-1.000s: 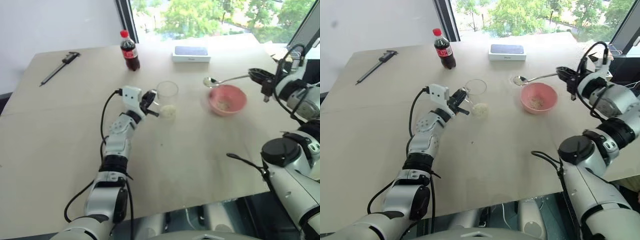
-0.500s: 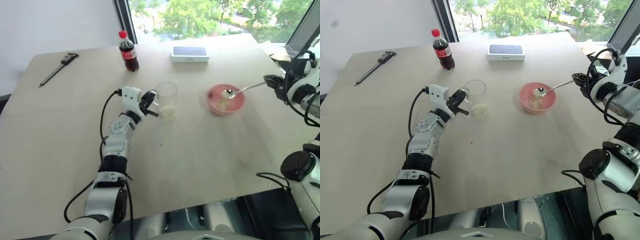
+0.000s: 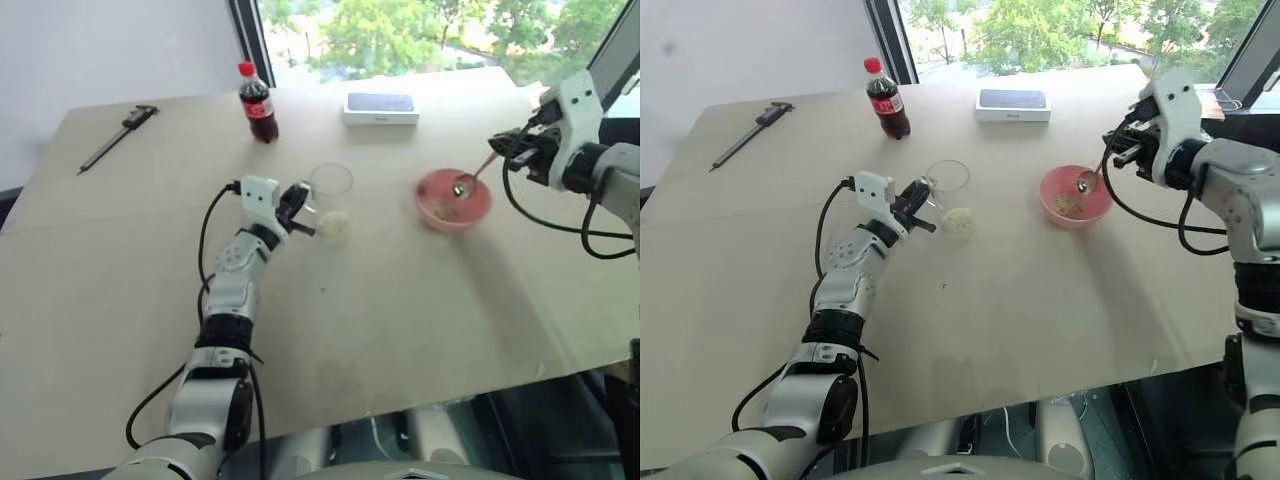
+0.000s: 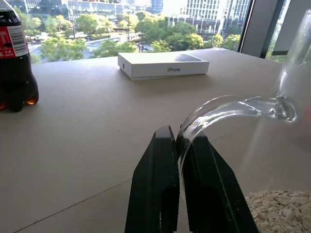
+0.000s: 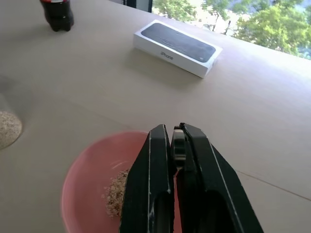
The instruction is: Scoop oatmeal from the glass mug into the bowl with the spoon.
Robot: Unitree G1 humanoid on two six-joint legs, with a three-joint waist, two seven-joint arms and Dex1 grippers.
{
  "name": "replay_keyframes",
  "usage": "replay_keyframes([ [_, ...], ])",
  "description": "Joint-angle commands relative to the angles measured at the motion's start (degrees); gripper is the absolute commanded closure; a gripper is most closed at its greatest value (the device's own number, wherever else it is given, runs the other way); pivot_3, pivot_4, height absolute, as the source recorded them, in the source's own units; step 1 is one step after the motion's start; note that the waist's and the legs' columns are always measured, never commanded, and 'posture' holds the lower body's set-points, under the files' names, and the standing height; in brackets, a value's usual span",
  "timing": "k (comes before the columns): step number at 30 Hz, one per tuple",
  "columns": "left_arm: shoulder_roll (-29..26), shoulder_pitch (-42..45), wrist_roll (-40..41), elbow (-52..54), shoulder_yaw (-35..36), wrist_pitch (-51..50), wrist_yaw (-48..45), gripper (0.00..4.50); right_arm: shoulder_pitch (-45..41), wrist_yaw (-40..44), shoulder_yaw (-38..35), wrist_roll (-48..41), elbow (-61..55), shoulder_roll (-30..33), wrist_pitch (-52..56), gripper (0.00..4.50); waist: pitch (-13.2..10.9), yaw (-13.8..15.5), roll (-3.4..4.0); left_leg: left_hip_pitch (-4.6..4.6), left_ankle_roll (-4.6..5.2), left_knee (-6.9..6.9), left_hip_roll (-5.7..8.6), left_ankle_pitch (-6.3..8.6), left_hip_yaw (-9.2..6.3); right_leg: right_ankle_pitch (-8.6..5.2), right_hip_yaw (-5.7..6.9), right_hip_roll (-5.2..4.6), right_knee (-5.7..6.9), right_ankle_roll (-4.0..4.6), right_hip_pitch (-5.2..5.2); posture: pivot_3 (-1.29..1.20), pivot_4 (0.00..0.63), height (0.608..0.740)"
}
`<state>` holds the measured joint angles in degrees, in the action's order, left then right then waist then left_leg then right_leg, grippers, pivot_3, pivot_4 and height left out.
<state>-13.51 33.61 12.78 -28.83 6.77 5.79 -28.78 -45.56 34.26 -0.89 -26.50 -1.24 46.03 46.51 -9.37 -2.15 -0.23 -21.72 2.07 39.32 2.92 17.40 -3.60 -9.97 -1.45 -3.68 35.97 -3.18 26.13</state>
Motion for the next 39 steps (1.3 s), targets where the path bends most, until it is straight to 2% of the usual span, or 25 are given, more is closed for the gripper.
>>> replay_keyframes([
  [1, -0.5, -1.5, 0.5, 2.2, 0.7, -0.7, 0.3, 4.45, -4.0, -3.4, -7.8, -3.5, 2.7, -3.6, 2.6, 4.5, 0.0, 0.0, -0.01, 0.0, 0.0, 0.0, 0.0, 0.0, 0.0, 0.0, -0.01, -0.01, -0.01, 0.0, 0.0, 0.0, 0.15, 0.74],
  [7, -0.6, -2.2, 1.0, 4.1, 0.4, -2.0, 0.3, 4.45, -13.8, -12.7, -22.5, -19.4, 5.0, -15.9, 17.6, 4.5, 0.0, 0.1, 0.0, -0.02, -0.01, -0.03, -0.04, 0.0, -0.03, 0.03, -0.1, -0.18, -0.02, -0.01, 0.04, 0.0, 0.15, 0.74],
  [12, -0.3, -2.5, 1.9, 5.3, 0.4, -3.9, -0.1, 4.45, -18.0, -18.7, -26.3, -28.0, 3.9, -23.7, 25.6, 4.5, 0.0, 0.3, 0.0, -0.1, -0.01, -0.03, 0.02, 0.01, -0.13, 0.03, 0.01, -0.29, -0.07, -0.01, 0.04, 0.0, 0.15, 0.74],
  [18, -0.1, -3.1, 2.4, 7.4, 0.1, -5.6, 0.5, 4.45, -17.4, -19.9, -20.8, -28.6, 2.6, -29.3, 26.7, 4.5, 0.0, 0.2, 0.01, -0.1, 0.0, -0.02, 0.04, 0.01, -0.14, 0.03, 0.04, -0.28, -0.04, -0.01, 0.04, 0.0, 0.15, 0.74],
  [23, 0.1, -5.0, 2.7, 10.1, 0.3, -7.1, 1.0, 4.45, -15.9, -17.9, -14.0, -25.0, 1.8, -29.4, 25.3, 4.5, 0.0, 0.1, 0.02, -0.1, 0.0, -0.02, 0.06, 0.01, -0.14, 0.03, 0.06, -0.12, -0.05, -0.02, 0.05, 0.0, 0.15, 0.74],
  [29, -0.1, -7.0, 2.9, 13.2, 0.5, -8.9, 1.9, 4.45, -15.9, -15.2, -9.5, -22.1, 2.9, -29.1, 23.3, 4.5, 0.0, -0.1, 0.02, -0.08, -0.01, -0.02, 0.06, 0.0, -0.14, 0.03, 0.04, -0.1, -0.02, -0.02, 0.05, 0.0, 0.15, 0.74],
  [33, -0.2, -7.5, 2.9, 14.1, 0.6, -9.4, 2.2, 4.5, -16.3, -13.4, -9.0, -21.8, 3.2, -29.3, 22.2, 3.17, 0.0, -0.1, 0.02, -0.08, -0.01, -0.02, 0.06, 0.0, -0.14, 0.03, 0.05, -0.09, -0.03, -0.02, 0.05, 0.0, 0.15, 0.74],
  [36, -0.3, -7.5, 2.9, 14.3, 0.6, -9.5, 2.4, 4.5, -16.6, -13.8, -9.8, -21.2, 3.5, -29.9, 20.9, 1.89, 0.0, -0.1, 0.02, -0.08, -0.01, -0.02, 0.06, 0.0, -0.14, 0.03, 0.05, -0.08, -0.02, -0.02, 0.05, 0.0, 0.15, 0.74],
  [39, -0.3, -7.5, 3.0, 14.2, 0.5, -9.4, 2.6, 4.5, -16.8, -14.5, -10.8, -20.7, 4.1, -30.2, 19.2, 1.89, 0.0, -0.1, 0.02, -0.07, -0.01, -0.02, 0.06, 0.0, -0.14, 0.03, 0.05, -0.08, -0.02, -0.01, 0.05, 0.0, 0.15, 0.74],
])
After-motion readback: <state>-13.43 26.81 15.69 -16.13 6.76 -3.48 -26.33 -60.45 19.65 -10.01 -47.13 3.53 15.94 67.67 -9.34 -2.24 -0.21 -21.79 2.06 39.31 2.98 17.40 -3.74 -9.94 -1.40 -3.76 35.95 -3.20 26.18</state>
